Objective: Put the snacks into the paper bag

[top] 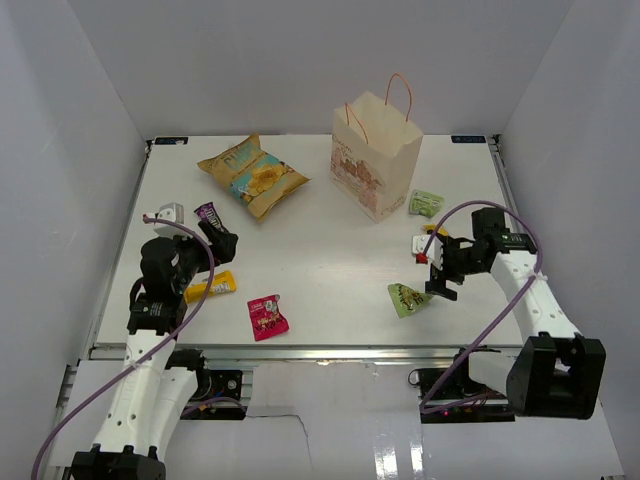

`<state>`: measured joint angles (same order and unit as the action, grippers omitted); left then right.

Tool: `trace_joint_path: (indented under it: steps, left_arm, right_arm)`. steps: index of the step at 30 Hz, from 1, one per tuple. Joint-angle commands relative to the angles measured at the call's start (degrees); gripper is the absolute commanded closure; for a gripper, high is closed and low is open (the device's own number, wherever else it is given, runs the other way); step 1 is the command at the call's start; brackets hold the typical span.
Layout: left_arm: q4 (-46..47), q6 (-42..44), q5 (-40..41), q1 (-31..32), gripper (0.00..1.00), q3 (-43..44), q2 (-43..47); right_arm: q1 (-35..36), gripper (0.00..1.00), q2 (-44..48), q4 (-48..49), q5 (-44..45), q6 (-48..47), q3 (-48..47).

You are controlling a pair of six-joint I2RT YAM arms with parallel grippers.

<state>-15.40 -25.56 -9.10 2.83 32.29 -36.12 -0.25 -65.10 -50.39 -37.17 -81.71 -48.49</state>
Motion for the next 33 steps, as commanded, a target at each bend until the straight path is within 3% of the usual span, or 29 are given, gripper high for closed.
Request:
trace_joint_path:
  steps: [1,10,17,22,28,33]
  left_arm:
    - [0.55,-0.36,-1.36,-0.02,0.02,-0.21,0.35]
    - [0.02,-1.51,-1.44,-0.02,0.02,-1.27,2.37]
    - [0.19,-1.68,-1.88,-0.02,0.02,-1.27,2.02]
    - [0.28,-1.68,-2.15,-0.02,0.02,-1.36,1.58]
    - [0.28,-2.65,-2.32,-0.02,0.02,-1.71,1.58]
    - [0.28,-6.60,-2.76,-0.02,0.02,-3.11,1.23]
  right_arm:
    - [-0.01,0.03,-3.62,-3.49,4.28,-16.98,0.15]
    - [2.44,0.00,-14.08,-1.38,7.02,-13.75,-3.28]
    - [7.97,0.11,-17.70,0.45,0.17,5.40,-5.04]
    - [12.64,0.13,-15.67,8.99,4.91,15.95,1.28]
    - [13.70,0.28,-17.25,13.65,11.23,17.73,4.89]
    - [13.70,0.52,-16.20,14.53,13.79,16.85,5.95]
